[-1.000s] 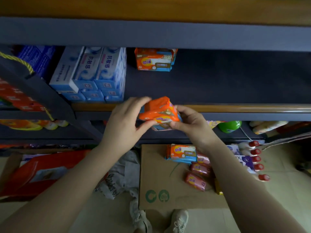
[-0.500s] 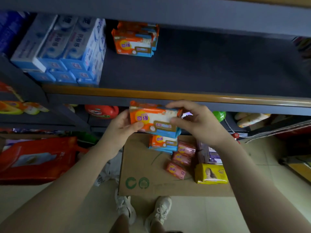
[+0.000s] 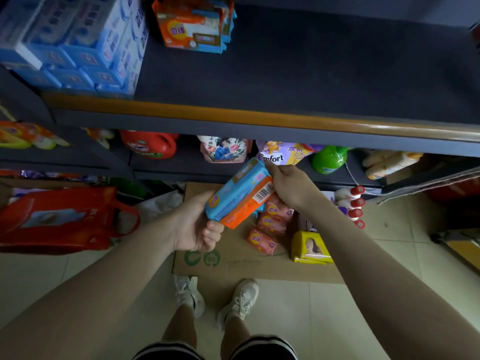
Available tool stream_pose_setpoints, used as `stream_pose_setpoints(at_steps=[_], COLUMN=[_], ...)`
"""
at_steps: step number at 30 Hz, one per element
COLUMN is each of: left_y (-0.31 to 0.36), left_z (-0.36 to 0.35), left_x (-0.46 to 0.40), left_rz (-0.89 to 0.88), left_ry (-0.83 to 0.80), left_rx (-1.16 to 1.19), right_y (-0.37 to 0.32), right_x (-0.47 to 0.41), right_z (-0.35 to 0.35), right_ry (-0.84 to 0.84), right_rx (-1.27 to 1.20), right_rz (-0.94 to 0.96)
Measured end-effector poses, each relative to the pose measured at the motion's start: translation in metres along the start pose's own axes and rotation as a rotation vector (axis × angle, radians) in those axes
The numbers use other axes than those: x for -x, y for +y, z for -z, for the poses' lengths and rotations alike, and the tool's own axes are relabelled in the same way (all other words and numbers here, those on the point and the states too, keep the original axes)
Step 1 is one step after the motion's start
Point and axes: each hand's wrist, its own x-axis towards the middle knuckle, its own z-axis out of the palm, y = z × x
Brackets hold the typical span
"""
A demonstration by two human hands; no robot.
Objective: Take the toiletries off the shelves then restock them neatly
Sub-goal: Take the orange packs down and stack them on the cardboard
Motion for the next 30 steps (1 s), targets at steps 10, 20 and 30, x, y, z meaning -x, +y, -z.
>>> stream_pose_setpoints(at_steps=[10, 20, 30], left_y=[-0.016, -0.032, -0.032], left_z=[0.004, 0.036, 0.097], left_x=[-0.014, -0.056, -0.084], left_rz=[-0.29, -0.722, -0.591], left_ry=[0.309, 0.564, 0.601], left_rx=[-0.026, -0.712, -0.872], right_y=[0.044, 0.083, 0.143], right_x=[-0.006, -0.025, -0.076], right_z=[-0.016, -0.085, -0.168], right_ry=[-0.416, -0.135, -0.088], right_rx=[-0.189, 0.769, 0.893], right_rz=[0.046, 0.387, 0.188])
